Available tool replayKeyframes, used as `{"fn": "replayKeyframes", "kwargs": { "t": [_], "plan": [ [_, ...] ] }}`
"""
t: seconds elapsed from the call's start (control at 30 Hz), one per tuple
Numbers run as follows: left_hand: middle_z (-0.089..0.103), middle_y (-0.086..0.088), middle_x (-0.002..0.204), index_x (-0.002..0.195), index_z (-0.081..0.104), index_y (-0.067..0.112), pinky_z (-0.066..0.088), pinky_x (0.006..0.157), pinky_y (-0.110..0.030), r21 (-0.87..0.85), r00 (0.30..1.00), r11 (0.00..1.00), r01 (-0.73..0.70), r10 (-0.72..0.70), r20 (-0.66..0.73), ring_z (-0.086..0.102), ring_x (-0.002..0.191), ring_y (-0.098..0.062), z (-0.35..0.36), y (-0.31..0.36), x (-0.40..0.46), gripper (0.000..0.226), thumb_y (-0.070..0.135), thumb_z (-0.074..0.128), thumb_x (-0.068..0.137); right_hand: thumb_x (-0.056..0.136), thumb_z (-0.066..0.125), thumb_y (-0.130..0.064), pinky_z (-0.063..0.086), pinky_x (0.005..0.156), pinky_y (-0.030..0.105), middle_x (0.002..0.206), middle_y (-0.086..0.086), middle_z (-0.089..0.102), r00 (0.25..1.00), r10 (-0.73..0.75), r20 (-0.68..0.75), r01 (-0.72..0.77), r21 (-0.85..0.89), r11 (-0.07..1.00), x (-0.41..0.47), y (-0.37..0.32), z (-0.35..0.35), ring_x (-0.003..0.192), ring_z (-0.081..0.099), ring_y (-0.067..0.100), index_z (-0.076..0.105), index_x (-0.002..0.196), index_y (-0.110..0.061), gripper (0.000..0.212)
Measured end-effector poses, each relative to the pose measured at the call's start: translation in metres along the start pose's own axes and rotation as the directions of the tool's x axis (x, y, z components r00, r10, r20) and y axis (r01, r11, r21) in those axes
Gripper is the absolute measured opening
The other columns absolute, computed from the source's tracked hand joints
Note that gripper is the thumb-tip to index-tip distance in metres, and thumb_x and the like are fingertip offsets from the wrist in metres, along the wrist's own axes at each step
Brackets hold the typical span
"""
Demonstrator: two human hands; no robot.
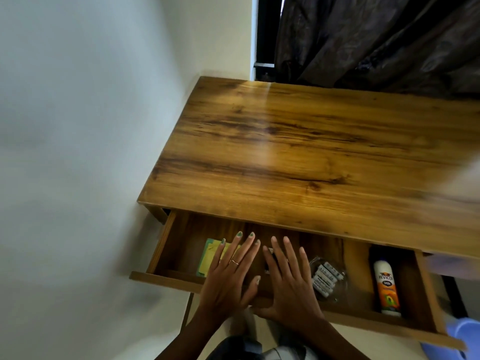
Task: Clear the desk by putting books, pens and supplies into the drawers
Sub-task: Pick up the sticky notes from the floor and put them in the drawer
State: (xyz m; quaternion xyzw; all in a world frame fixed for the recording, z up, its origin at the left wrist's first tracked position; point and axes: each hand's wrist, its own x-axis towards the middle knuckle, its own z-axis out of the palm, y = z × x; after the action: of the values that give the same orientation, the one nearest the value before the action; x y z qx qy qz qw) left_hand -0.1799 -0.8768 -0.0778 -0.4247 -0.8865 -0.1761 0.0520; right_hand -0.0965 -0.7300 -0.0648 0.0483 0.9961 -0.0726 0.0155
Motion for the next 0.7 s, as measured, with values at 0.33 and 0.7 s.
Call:
{"fn": "replayKeyframes", "kwargs": {
  "t": [0.33,0.7],
  "plan": [
    [0.038,-0.005,0.149,0.141,0.04,0.014,0.022,0.115,-0.044,0.052,0.995,0.998,-0.018,0.023,-0.093,0.028,0.141,-0.02,0.01,-0.016,0.057,0.052,0.037,0.039,0.093,0.046,0.056,-0.087,0.017,0.11,0.057,0.149,0.015,0.034,0.993,0.12,-0.001,-0.12,-0.085,0.989,0.043,0.02,-0.012,0.14,0.025,0.028,0.036,0.141,-0.006,0.126],
    [0.046,-0.006,0.144,0.139,0.045,0.014,0.032,0.11,-0.044,0.074,0.992,0.991,-0.115,0.119,-0.052,0.04,0.135,-0.023,0.026,-0.033,0.103,0.07,0.063,0.044,0.088,0.046,0.09,-0.024,0.042,0.098,0.04,0.127,0.006,0.061,0.98,-0.007,-0.197,-0.021,-0.14,0.99,0.06,0.059,-0.02,0.118,0.058,0.023,0.059,0.124,-0.012,0.084]
  ]
}}
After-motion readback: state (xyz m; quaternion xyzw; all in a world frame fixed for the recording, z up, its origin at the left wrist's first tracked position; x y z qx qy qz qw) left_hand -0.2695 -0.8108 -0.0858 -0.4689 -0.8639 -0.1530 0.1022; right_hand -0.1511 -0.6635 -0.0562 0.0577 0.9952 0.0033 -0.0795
